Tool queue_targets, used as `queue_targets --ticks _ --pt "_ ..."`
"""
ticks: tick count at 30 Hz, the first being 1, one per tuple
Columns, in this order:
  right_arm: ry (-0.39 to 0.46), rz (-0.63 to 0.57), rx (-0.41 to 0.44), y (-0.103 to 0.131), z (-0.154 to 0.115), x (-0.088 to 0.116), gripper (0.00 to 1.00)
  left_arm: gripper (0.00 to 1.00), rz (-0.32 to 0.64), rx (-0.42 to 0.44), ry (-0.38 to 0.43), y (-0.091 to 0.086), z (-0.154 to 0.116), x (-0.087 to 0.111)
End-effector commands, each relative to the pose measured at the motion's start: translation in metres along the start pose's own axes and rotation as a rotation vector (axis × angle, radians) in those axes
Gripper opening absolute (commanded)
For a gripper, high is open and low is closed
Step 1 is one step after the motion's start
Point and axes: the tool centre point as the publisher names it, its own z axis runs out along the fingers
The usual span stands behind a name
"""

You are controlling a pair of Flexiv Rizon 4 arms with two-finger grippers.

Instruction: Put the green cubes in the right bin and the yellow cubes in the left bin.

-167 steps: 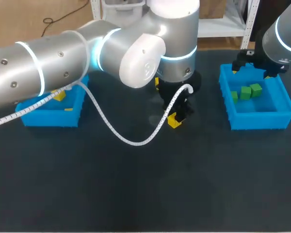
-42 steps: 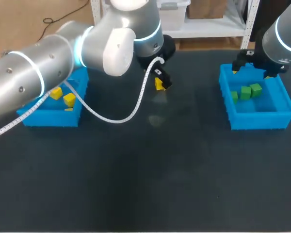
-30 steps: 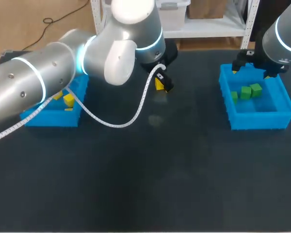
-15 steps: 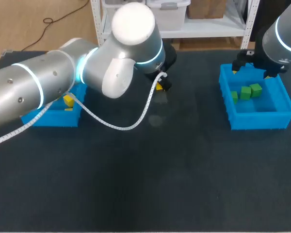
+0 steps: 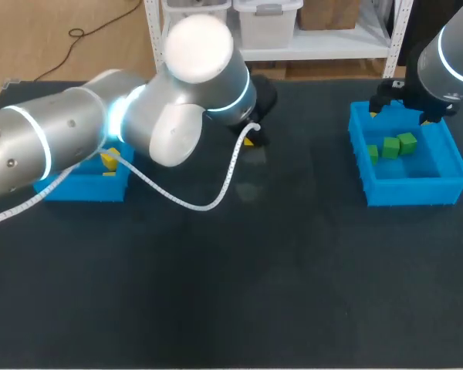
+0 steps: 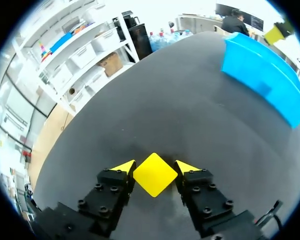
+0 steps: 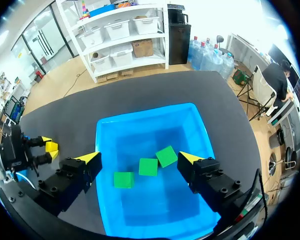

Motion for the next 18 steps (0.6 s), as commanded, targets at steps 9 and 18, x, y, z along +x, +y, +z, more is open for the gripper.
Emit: queue_targets --ticks 9,18 --pt "-0.008 0.001 0.001 -0.001 -0.001 0.002 1.00 0.00 -0.146 -0.009 -0.206 0.020 -0.121 0.026" --pt "-0.008 0.001 0.001 -0.001 -0.001 0.002 1.00 0.00 -0.366 -0.181 -0.260 0.100 -0.198 0.089"
